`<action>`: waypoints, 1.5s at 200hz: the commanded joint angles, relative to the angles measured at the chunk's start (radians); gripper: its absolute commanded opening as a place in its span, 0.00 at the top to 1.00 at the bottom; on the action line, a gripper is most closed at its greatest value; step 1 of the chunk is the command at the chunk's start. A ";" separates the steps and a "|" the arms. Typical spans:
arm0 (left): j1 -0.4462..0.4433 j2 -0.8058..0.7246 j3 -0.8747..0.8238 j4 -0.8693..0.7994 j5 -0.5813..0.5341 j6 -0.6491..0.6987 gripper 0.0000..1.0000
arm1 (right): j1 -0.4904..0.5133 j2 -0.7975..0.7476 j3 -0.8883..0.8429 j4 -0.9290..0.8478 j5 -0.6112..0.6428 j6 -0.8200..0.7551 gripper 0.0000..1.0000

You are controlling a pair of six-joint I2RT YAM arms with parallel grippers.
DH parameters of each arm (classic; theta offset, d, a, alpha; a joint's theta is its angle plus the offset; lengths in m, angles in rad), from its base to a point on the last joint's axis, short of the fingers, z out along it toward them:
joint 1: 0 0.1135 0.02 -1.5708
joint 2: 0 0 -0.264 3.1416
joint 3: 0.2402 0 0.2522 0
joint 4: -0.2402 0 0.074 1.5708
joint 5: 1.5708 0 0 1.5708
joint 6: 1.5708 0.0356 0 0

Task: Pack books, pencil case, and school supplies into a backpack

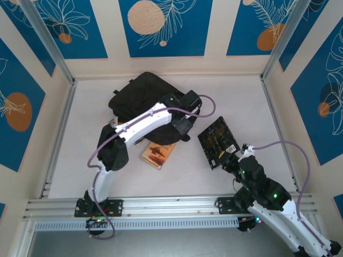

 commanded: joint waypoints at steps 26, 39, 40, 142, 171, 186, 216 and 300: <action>0.044 -0.035 0.047 -0.012 0.027 -0.016 0.92 | -0.011 -0.023 0.040 0.063 0.009 -0.053 1.00; 0.055 -0.066 0.044 0.006 0.093 -0.024 1.00 | -0.015 -0.022 0.041 0.071 0.001 -0.057 1.00; 0.056 -0.069 0.043 0.008 0.099 -0.024 1.00 | -0.015 -0.022 0.040 0.072 0.000 -0.058 1.00; 0.206 -0.500 -0.358 0.398 0.464 -0.264 1.00 | -0.023 0.076 0.170 0.249 -0.212 -0.238 1.00; 0.232 -0.602 -0.449 0.496 0.490 -0.322 1.00 | -0.024 0.147 0.181 0.354 -0.299 -0.162 1.00; 0.234 -0.632 -0.472 0.522 0.492 -0.335 1.00 | -0.027 0.200 0.161 0.433 -0.343 -0.067 1.00; 0.242 -0.671 -0.483 0.549 0.485 -0.350 1.00 | -0.055 0.335 0.098 0.619 -0.439 0.147 1.00; 0.244 -0.673 -0.428 0.562 0.482 -0.330 1.00 | -0.148 0.667 0.017 0.991 -0.544 0.563 1.00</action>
